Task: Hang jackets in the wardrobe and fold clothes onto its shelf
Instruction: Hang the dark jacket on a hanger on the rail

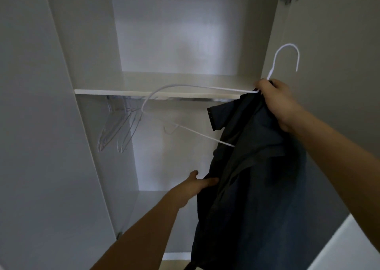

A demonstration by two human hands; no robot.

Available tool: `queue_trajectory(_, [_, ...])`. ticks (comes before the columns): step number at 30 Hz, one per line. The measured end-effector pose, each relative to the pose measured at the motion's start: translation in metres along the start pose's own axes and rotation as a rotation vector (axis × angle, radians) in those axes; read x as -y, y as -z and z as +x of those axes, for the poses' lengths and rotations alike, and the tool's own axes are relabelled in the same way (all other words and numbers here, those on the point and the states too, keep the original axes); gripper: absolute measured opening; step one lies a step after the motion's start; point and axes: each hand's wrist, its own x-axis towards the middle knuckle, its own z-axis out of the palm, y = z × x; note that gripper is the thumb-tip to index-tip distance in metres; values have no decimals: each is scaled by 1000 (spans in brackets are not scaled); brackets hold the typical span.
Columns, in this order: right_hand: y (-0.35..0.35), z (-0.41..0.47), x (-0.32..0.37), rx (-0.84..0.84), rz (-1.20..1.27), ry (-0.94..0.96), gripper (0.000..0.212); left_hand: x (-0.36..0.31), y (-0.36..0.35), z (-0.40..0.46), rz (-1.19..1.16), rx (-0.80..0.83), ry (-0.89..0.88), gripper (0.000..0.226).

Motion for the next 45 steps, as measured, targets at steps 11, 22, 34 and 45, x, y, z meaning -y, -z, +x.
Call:
queue_trajectory(11, [27,7,-21,-111,-166,94,34,-40,46,-1,-465,8,-50,20])
queue_trajectory(22, [-30,-6,-44,59,-640,274,27,-203,181,-104,-126,-231,-163,23])
queue_trajectory(34, [-103,-23,13,229,-282,362,41,-223,93,-109,-1,-362,-362,6])
queue_trajectory(45, [-87,-30,32,479,-307,470,113,-256,99,-132,72,-540,-470,12])
